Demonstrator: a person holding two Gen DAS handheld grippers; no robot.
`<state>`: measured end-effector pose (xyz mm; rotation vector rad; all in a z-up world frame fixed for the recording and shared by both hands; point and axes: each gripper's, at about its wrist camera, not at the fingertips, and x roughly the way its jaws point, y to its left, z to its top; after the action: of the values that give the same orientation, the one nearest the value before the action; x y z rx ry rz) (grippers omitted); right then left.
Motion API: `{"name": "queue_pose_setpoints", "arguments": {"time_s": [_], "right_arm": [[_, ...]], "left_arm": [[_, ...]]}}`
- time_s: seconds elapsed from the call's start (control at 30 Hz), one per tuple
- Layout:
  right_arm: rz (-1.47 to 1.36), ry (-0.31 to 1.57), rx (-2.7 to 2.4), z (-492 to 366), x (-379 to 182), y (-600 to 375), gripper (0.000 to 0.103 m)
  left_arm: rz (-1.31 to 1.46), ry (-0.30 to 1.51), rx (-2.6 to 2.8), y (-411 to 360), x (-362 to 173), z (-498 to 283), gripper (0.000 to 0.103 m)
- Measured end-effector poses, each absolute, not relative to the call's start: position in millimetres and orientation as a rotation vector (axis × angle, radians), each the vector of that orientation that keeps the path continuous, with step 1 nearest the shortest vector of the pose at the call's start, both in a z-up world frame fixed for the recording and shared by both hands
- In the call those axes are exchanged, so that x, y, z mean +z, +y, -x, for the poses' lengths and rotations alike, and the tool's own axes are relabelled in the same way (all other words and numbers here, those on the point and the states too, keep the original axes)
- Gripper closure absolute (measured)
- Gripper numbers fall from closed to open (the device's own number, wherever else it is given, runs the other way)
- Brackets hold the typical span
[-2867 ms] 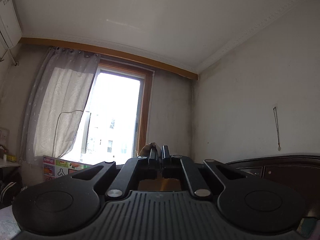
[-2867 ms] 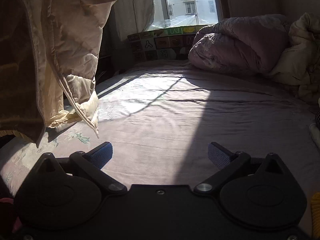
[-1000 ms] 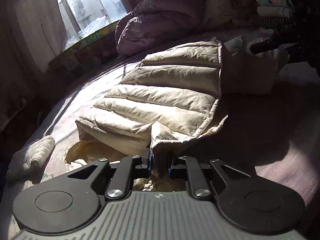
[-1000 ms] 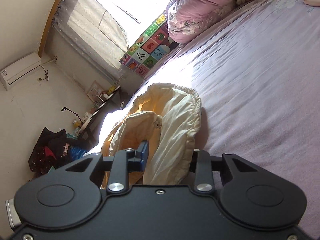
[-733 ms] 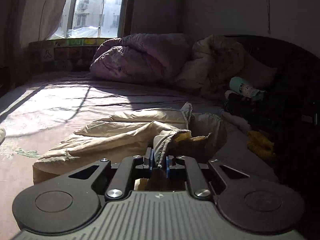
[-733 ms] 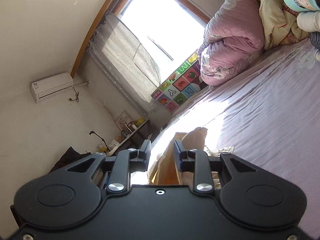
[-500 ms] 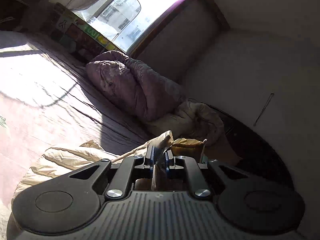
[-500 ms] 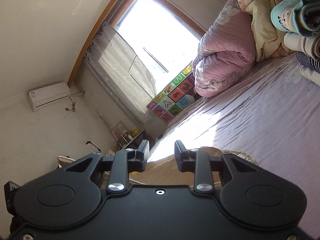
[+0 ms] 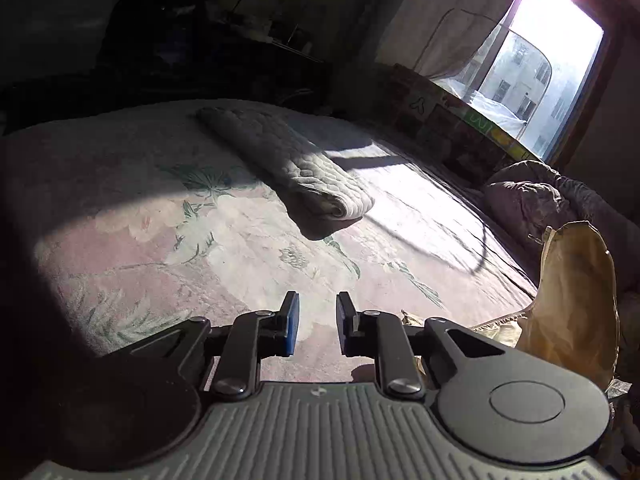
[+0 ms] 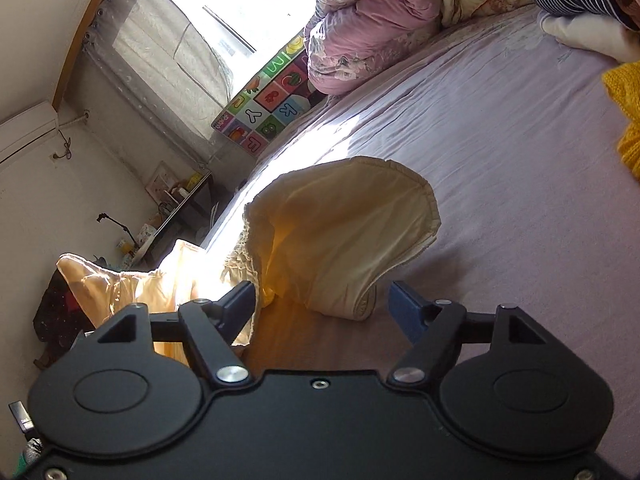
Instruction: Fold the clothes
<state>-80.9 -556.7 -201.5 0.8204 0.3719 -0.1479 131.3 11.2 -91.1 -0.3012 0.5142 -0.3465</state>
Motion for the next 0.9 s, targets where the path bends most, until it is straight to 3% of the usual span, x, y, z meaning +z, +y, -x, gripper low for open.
{"name": "queue_pose_setpoints", "arguments": {"time_s": [0.03,0.07,0.3,0.43,0.7,0.73,0.77,0.8,0.83,0.87,0.9], "right_arm": [[-0.820,0.383,-0.159,77,-204,-558,0.022],[-0.816,0.393,-0.173,74,-206,-559,0.021],[-0.756,0.397,-0.235,64,-208,-569,0.014],[-0.691,0.416,-0.206,55,-209,-571,0.004],[-0.680,0.390,-0.162,42,-213,-586,0.001],[-0.683,0.387,-0.147,39,-213,-588,0.001],[-0.689,0.383,-0.121,36,-214,-590,0.003],[-0.699,0.376,-0.091,33,-215,-592,0.007],[-0.716,0.372,-0.063,30,-217,-595,0.022],[-0.738,0.369,-0.038,26,-220,-597,0.039],[-0.763,0.370,-0.009,22,-223,-600,0.048]], "left_arm": [[0.266,0.487,-0.402,-2,-86,-126,0.026],[0.224,0.465,-0.469,-19,-81,-121,0.025],[-0.178,0.404,-0.756,-147,-73,-101,0.025],[-0.424,0.385,-0.827,-214,-93,-99,0.025],[-0.657,0.432,-0.740,-287,-140,-122,0.025],[-0.632,0.449,-0.736,-288,-143,-127,0.033],[-0.603,0.466,-0.731,-288,-145,-132,0.061],[-0.574,0.483,-0.726,-288,-148,-137,0.073],[-0.546,0.488,-0.713,-286,-148,-140,0.086],[-0.518,0.488,-0.696,-283,-148,-142,0.091],[-0.490,0.489,-0.680,-280,-148,-143,0.092]]}}
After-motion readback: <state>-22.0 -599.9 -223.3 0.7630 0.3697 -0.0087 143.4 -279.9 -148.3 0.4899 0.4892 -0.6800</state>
